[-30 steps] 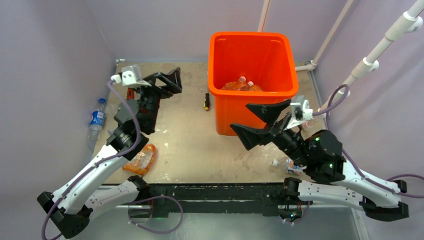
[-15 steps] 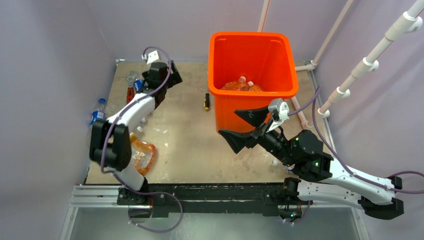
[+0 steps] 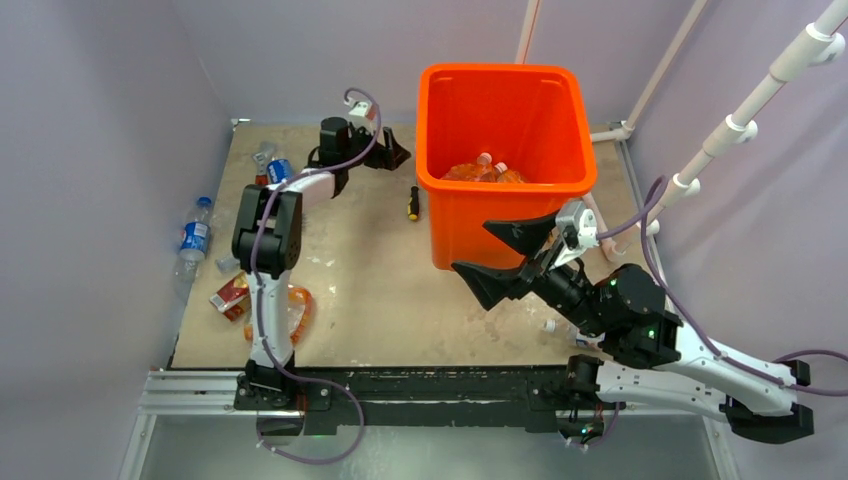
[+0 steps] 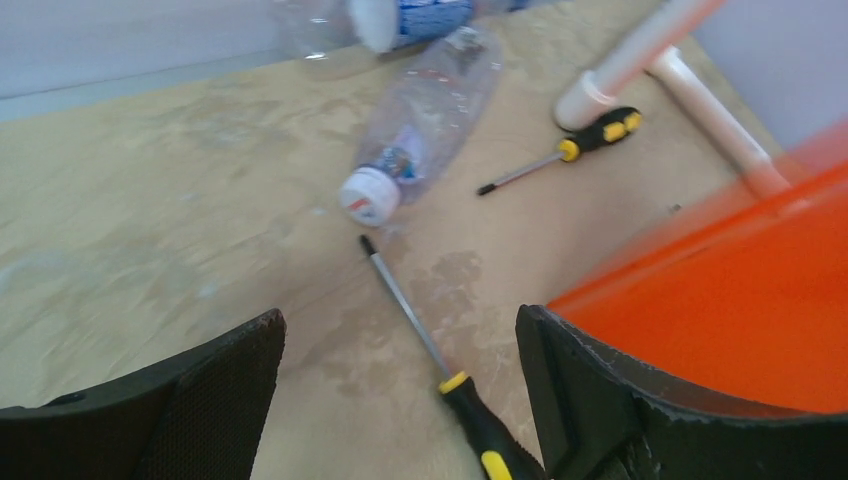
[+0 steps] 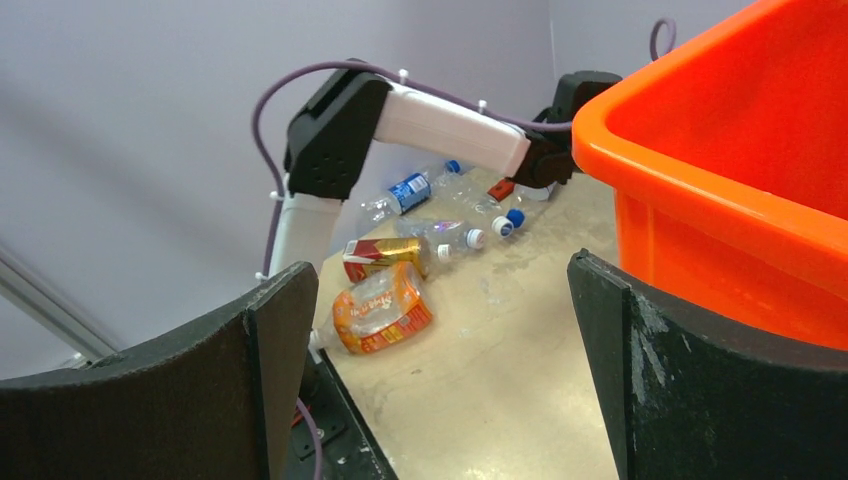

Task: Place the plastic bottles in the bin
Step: Pick up the plastic bottle from the corner of the board.

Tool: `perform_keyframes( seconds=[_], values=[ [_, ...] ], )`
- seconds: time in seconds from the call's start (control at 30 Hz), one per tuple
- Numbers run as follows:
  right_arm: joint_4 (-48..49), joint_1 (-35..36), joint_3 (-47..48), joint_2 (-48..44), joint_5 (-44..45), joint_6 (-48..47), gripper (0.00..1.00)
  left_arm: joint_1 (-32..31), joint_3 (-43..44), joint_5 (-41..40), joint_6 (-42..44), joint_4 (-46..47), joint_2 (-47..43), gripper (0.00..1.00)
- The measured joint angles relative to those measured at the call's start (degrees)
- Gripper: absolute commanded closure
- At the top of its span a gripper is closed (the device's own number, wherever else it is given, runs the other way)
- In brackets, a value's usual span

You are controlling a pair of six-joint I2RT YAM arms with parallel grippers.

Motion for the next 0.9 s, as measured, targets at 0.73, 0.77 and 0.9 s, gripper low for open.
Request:
perform_keyframes(
  seconds=[0.73,0.77,0.9],
  values=[
    [-1.2,0.0,-1.5,1.2,2.0,-2.5,0.02,0.0,25.9,17.4,-11.8,23.8,31.1,0.16],
    [-1.3,0.0,-1.5,1.2,2.5,-2.6,0.02,0.0,26.9,17.5,-11.5,23.6,31.6,0.17],
    [-1.6,0.0,-1.5,1.2,3.3,-2.8,0.02,-0.3,31.0,17.9,-7.9,19.4,32.9,0.24]
  ],
)
